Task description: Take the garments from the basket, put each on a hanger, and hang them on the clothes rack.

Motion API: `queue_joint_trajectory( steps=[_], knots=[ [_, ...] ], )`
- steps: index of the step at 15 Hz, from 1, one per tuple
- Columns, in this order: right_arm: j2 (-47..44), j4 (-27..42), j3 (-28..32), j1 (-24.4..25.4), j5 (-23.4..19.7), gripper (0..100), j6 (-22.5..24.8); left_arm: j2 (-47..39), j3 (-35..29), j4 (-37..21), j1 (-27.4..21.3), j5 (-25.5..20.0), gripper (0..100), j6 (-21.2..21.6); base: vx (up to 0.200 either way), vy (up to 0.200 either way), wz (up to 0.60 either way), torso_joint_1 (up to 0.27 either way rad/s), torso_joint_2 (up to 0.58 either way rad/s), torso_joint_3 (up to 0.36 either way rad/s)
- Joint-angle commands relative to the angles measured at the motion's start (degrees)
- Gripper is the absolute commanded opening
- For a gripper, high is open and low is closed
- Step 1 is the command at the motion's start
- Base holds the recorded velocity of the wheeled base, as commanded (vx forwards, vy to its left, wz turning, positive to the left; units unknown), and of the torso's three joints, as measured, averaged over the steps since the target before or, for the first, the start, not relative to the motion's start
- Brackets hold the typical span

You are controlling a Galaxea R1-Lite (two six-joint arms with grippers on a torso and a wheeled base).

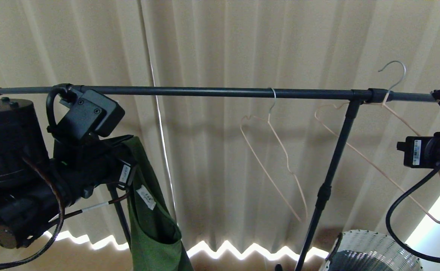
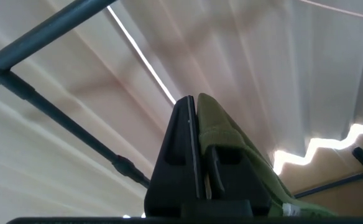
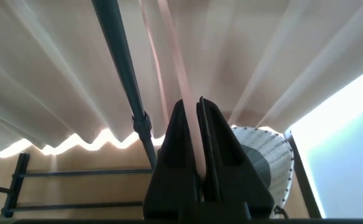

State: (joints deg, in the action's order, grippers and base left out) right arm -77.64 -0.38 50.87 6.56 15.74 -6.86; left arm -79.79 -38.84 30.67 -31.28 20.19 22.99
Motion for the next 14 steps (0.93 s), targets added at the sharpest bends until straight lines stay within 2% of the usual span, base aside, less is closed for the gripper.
queue_joint_trajectory(
  steps=[1, 7, 14],
  knots=[
    [2.1, -0.1, -0.7, 0.0, 0.0, 0, 0.1, -0.1, 0.1, 0.0, 0.0, 0.0, 0, 0.0, -0.200, 0.000, 0.00, 0.002, 0.00, 0.002],
    [-0.6, -0.2, -1.6, 0.0, 0.0, 0, 0.1, -0.2, 0.1, 0.0, 0.0, 0.0, 0, -0.1, -0.200, 0.000, 0.00, 0.002, 0.00, 0.003],
    [-5.9, -2.3, -2.0, 0.0, 0.0, 0, 0.1, -0.5, 0.2, 1.7, 0.0, 0.0, 0, -0.1, 0.000, 0.000, 0.00, 0.000, 0.00, 0.000]
  ],
)
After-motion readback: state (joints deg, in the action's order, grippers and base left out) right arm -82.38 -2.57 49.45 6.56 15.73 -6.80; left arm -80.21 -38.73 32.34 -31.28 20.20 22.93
